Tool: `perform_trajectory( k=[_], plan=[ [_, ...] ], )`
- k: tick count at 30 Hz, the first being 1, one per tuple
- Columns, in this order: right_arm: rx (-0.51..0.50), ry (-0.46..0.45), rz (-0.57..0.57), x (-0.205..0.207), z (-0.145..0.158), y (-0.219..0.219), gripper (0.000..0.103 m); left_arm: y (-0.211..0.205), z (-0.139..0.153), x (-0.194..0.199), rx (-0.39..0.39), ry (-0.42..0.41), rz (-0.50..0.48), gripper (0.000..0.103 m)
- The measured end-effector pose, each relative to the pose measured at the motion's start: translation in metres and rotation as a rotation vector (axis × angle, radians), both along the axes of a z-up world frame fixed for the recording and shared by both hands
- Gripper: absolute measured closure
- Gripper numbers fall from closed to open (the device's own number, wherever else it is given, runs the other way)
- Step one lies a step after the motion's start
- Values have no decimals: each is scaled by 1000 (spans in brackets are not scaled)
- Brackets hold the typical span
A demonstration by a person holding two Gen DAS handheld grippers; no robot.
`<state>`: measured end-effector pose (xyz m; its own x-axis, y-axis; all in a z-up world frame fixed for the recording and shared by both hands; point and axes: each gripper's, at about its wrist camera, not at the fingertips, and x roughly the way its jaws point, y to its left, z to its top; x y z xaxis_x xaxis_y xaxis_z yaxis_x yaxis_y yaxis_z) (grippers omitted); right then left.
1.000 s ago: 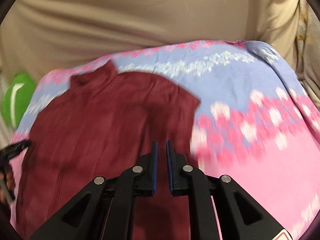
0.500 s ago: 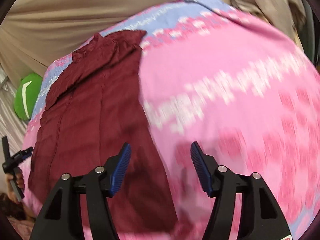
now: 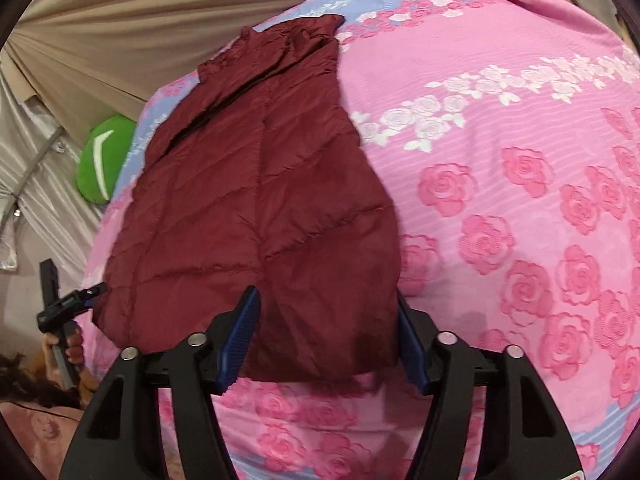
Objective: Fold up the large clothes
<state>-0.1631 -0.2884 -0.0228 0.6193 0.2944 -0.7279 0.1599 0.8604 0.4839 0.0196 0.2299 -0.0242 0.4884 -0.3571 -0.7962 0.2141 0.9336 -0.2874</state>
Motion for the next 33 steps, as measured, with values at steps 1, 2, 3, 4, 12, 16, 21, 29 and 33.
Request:
perform_trajectory(
  k=[1,2,3,4,12,16,21,29,33],
  plan=[
    [13,-11,5,1,1,3,61,-1,1,-1,-2,-3,-14,38],
    [15,-18,11,4,3,4,78,-3,1,-2,-6,-2,-29,54],
    [13,-29,12,4,5,5,85,-4,2,-3,-12,1,-39,72],
    [8,-47,13,4,9,8,91,-5,3,-4,-17,2,-44,79],
    [-103,-362,1,-30,88,24,98,16,76,-52,-186,-231,-57,102],
    [-164,-559,-2,-63,140,27,98,34,128,-90,-275,-403,-54,102],
    [-119,-757,-70,-102,188,8,98,55,179,-117,-327,-565,-19,102],
    [-68,-708,-79,-17,223,-10,99,4,205,-3,-168,-532,-31,102],
    [-30,-523,-121,92,207,-19,98,-37,180,97,-38,-421,20,102]
  ],
)
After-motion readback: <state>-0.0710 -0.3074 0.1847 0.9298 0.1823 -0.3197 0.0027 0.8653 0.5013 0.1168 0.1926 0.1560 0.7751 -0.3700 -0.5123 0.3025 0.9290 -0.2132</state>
